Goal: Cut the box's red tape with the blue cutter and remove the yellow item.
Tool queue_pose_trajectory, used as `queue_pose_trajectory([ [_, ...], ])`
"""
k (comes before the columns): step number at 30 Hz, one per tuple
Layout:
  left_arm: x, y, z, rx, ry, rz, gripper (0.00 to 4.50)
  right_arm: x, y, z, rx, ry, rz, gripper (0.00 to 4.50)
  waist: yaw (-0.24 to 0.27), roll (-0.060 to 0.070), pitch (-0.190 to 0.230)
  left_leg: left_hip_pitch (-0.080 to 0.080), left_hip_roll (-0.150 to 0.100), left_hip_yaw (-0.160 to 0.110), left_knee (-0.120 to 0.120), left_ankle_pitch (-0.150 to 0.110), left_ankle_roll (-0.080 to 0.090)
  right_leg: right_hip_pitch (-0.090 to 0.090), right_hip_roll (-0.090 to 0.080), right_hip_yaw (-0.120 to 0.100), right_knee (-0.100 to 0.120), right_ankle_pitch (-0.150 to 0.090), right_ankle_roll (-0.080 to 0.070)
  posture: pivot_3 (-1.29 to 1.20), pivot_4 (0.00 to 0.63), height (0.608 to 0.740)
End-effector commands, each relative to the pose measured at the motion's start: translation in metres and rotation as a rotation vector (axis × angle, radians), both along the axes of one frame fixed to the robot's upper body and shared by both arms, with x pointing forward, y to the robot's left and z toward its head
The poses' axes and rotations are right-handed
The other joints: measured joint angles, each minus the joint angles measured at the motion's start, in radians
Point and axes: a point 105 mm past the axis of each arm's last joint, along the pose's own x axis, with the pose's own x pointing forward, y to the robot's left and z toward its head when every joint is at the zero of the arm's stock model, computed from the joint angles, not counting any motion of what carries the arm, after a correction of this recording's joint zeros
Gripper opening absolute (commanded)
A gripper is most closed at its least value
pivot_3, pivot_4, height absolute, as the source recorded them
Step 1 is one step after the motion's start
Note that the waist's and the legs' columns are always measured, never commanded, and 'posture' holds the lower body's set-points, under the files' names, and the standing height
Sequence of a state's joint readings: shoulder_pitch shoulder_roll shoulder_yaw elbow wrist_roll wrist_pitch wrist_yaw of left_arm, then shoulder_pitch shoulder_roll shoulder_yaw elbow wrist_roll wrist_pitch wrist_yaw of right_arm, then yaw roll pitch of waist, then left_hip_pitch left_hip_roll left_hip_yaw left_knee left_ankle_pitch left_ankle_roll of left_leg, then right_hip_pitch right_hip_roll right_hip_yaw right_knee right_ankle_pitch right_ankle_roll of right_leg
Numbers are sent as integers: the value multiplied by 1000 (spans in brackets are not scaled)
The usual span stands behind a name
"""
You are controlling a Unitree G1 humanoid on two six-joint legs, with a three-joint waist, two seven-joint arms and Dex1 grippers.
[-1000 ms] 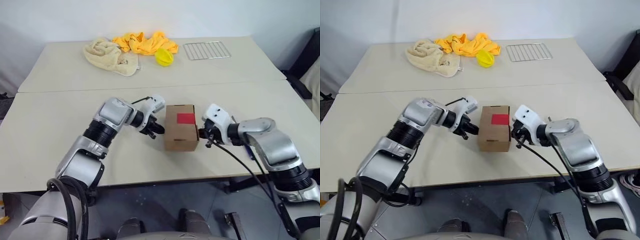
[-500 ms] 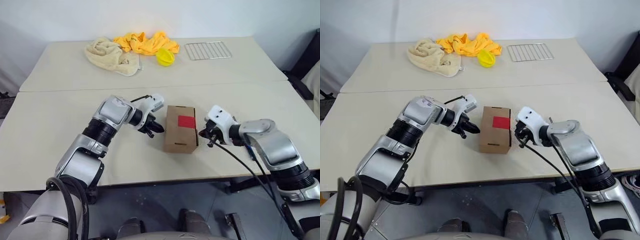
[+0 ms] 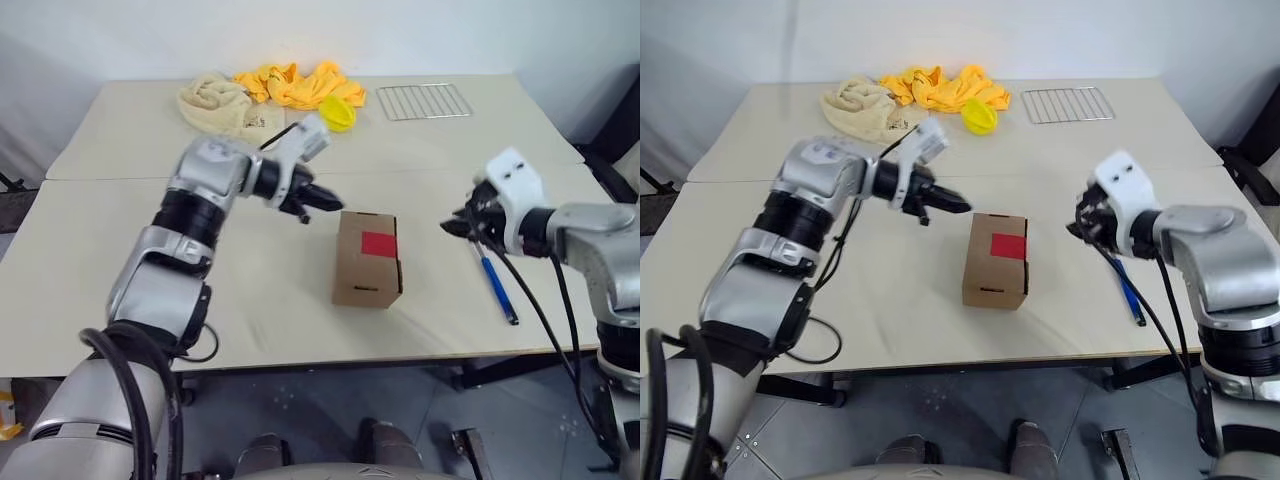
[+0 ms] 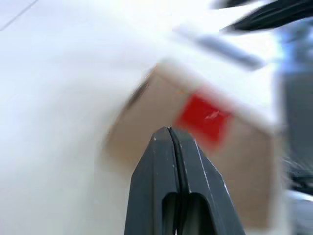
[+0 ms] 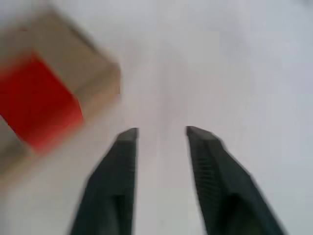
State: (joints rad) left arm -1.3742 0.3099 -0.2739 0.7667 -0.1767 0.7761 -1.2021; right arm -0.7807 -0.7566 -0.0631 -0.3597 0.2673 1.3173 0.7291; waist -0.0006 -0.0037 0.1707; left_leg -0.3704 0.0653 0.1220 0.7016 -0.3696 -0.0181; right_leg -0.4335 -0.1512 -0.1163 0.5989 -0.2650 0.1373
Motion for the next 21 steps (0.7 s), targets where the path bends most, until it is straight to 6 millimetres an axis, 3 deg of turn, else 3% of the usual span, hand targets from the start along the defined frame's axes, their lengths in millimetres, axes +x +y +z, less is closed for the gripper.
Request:
queue_pose_trajectory([
  [1,-8,-5,5,-32,43,-70,0,-11,4,2,48,55,-43,2974,-1,0,0,0,0,0,0,0,0,0,0,0,0,0,0,0,150,740],
  [4,-9,-8,-7,25,46,-96,0,-16,11,-8,72,118,-57,4006,-2,0,0,-1,0,0,0,0,0,-2,0,0,1,0,0,0,150,740],
  [6,-7,-7,-19,78,34,-94,0,-18,14,-18,73,137,-56,4465,-2,0,0,-1,0,0,0,0,0,-2,0,0,1,0,0,0,150,740],
  [14,6,0,-48,207,-11,-33,0,-14,14,-40,125,172,-133,4465,0,0,0,-2,0,0,0,0,0,-3,0,1,2,0,0,0,150,740],
  [21,6,0,-55,220,-6,-27,0,-10,13,-39,149,176,-149,4465,0,0,0,-1,0,0,0,0,0,-2,0,1,2,0,0,0,150,740],
])
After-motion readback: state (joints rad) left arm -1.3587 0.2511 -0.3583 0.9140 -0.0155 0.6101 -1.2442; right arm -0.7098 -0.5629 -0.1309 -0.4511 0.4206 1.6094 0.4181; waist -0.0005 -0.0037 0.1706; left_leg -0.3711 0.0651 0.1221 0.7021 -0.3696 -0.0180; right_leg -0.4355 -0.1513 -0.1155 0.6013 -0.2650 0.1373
